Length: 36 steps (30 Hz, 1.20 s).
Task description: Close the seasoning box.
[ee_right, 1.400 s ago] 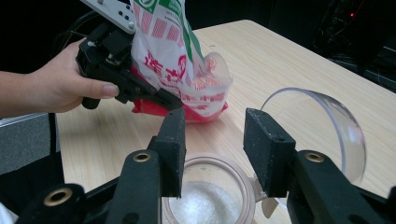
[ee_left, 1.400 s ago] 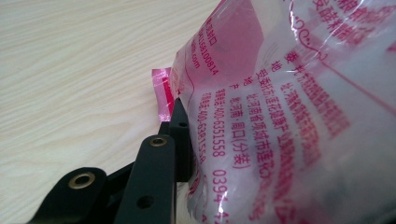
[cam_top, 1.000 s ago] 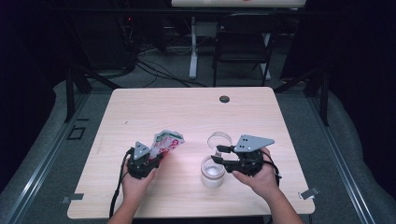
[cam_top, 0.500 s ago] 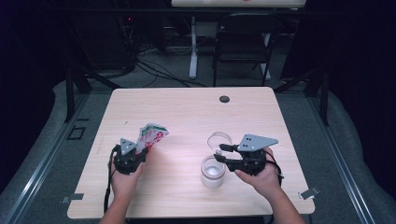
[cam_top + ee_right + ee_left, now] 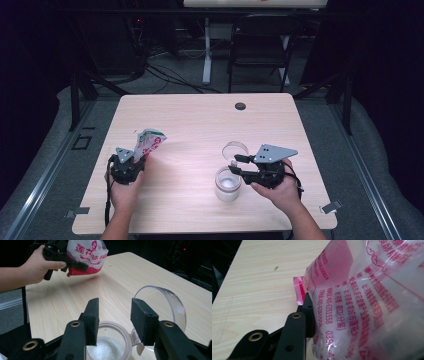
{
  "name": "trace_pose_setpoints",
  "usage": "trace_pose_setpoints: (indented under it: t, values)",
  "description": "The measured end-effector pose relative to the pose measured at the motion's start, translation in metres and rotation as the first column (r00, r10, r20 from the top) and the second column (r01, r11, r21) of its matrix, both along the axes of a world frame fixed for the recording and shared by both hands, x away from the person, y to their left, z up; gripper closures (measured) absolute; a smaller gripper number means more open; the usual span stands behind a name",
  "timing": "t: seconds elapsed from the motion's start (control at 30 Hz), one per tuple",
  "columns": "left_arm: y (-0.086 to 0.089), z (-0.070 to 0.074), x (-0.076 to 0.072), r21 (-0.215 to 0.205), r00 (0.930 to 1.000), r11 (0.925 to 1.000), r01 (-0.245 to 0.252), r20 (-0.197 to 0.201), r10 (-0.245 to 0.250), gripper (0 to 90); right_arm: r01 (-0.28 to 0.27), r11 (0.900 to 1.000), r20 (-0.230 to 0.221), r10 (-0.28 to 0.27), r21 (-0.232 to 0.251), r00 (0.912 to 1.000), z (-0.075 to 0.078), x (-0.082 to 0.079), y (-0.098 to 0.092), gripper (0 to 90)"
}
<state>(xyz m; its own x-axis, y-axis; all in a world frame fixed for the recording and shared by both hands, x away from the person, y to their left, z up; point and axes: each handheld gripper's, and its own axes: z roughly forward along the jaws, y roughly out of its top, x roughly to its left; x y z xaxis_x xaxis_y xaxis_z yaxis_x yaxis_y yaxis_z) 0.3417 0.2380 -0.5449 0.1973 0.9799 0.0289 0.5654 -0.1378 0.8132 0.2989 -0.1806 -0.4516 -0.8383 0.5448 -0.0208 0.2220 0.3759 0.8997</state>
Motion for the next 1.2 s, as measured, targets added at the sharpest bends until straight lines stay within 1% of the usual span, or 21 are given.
trace_pose_setpoints:
  t: [0.03, 0.1, 0.2, 0.3, 0.37, 0.47, 0.57, 0.7, 0.73, 0.77, 0.83, 0.93, 0.97, 1.03, 1.1, 1.2]
  values:
    - [0.001, 0.0, 0.0, 0.008, 0.9999, 0.9999, -0.012, -0.002, 0.012, 71.9, 0.0, 1.0, -0.001, 0.0, 0.009, 1.0, 0.0, 0.0, 0.0, 58.5]
    - [0.004, -0.002, 0.0, 0.013, 0.9996, 0.9996, -0.026, -0.007, 0.026, 71.8, 0.004, 1.0, 0.001, -0.004, 0.011, 1.0, 0.001, 0.0, -0.001, 58.3]
    - [0.009, -0.005, 0.001, 0.013, 0.9982, 0.9982, -0.058, -0.017, 0.058, 71.7, 0.004, 1.0, -0.003, -0.004, 0.017, 1.0, 0.001, 0.0, -0.002, 57.8]
    - [0.012, -0.008, 0.002, 0.006, 0.9968, 0.9972, -0.075, -0.027, 0.075, 71.6, 0.002, 1.0, -0.004, -0.002, 0.013, 1.0, 0.0, 0.0, 0.0, 57.5]
    - [0.013, -0.01, 0.003, 0.011, 0.996, 0.9964, -0.084, -0.029, 0.085, 71.3, -0.001, 1.0, -0.005, 0.001, 0.01, 1.0, 0.0, 0.0, 0.0, 57.5]
    - [0.016, -0.012, 0.005, 0.012, 0.9942, 0.9953, -0.096, -0.047, 0.097, 70.6, 0.002, 1.0, -0.006, -0.002, 0.011, 1.0, -0.001, 0.001, 0.0, 57.5]
    - [0.018, -0.015, 0.006, -0.01, 0.9917, 0.9939, -0.11, -0.068, 0.109, 69.8, 0.004, 1.0, -0.008, -0.004, 0.011, 1.0, -0.001, 0.001, -0.001, 57.5]
    - [0.019, -0.016, 0.006, -0.018, 0.9906, 0.9932, -0.115, -0.077, 0.114, 66.5, 0.006, 1.0, -0.009, -0.006, 0.01, 0.9999, -0.001, 0.001, -0.002, 57.4]
    - [0.02, -0.017, 0.006, -0.021, 0.9897, 0.9926, -0.12, -0.081, 0.118, 64.6, 0.007, 1.0, -0.009, -0.007, 0.01, 0.9999, -0.001, 0.001, -0.002, 57.4]
    - [0.02, -0.017, 0.006, -0.033, 0.9894, 0.9919, -0.123, -0.082, 0.12, 62.4, 0.007, 1.0, -0.009, -0.007, 0.011, 0.9999, -0.001, 0.002, -0.002, 57.4]
    - [0.021, -0.017, 0.006, -0.046, 0.99, 0.9924, -0.114, -0.09, 0.109, 58.7, 0.009, 1.0, -0.011, -0.009, 0.009, 0.9999, -0.001, 0.002, -0.002, 57.4]
    - [0.019, -0.015, 0.005, -0.058, 0.9907, 0.991, -0.12, -0.072, 0.116, 51.3, 0.009, 1.0, -0.011, -0.009, 0.009, 0.9999, -0.001, 0.002, -0.002, 57.3]
    - [0.019, -0.013, 0.004, -0.06, 0.9909, 0.9914, -0.117, -0.075, 0.112, 47.4, 0.008, 1.0, -0.011, -0.008, 0.01, 0.9999, -0.001, 0.002, -0.003, 57.2]
    - [0.017, -0.012, 0.003, -0.058, 0.9917, 0.9915, -0.116, -0.063, 0.113, 40.0, 0.01, 1.0, -0.01, -0.01, 0.009, 0.9999, -0.001, 0.002, -0.003, 57.1]
    - [0.016, -0.01, 0.001, -0.057, 0.992, 0.9913, -0.119, -0.048, 0.116, 35.4, 0.012, 1.0, -0.008, -0.012, 0.013, 0.9999, -0.001, 0.001, -0.003, 57.1]
    - [0.013, -0.007, -0.001, -0.067, 0.9931, 0.9911, -0.115, -0.03, 0.113, 31.7, 0.009, 1.0, -0.005, -0.009, 0.019, 0.9999, 0.0, 0.001, -0.003, 56.9]
